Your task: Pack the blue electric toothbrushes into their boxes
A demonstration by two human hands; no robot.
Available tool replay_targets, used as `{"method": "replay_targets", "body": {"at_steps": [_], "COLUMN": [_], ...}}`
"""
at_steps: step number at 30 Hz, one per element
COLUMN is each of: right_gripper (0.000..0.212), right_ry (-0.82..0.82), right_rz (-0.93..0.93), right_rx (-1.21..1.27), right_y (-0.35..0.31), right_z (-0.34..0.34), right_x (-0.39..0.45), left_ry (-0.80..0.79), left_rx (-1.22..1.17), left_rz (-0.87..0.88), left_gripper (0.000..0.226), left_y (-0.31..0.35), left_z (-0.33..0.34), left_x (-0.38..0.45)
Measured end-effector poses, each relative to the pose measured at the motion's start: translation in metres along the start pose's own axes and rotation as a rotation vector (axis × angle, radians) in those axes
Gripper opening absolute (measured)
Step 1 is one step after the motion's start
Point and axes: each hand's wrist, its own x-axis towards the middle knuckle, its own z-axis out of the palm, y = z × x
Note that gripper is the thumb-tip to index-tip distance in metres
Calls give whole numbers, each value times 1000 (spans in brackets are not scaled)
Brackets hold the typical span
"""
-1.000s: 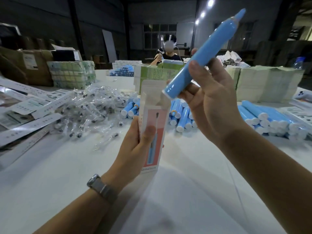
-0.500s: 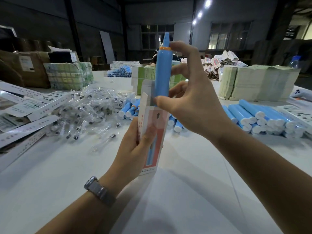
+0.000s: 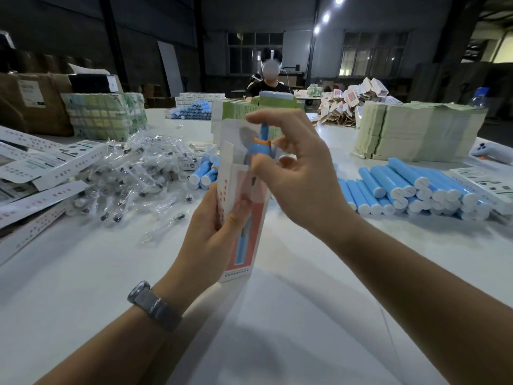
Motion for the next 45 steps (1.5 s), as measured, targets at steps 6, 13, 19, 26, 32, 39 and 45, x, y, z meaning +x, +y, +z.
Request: {"method": "replay_targets", "body": {"at_steps": [6, 13, 19, 26, 32, 39, 45], "right_gripper": [16, 25, 23, 10, 23, 47, 73], "right_ry": [-18, 37, -22, -874, -807, -211, 44], "right_rz": [59, 23, 498, 179, 198, 390, 63], "right_rx": [15, 179, 397, -416, -756, 112, 407], "right_y": [12, 19, 54, 88, 90, 55, 0], "right_z": [5, 9, 58, 147, 138, 33, -18], "right_x": [-8, -5, 15, 12, 19, 38, 45], "left_ry": [52, 226, 546, 818, 762, 289, 76], "left_rx": [39, 232, 448, 586, 474, 260, 87], "left_rz": [71, 103, 79, -4, -50, 30, 90], "left_gripper": [21, 27, 42, 31, 44, 37, 17], "left_y": [-1, -1, 3, -3, -11, -7, -7], "left_z": [-1, -14, -32, -62, -58, -27, -5], "left_x": [-1, 2, 8, 22, 23, 7, -5]}}
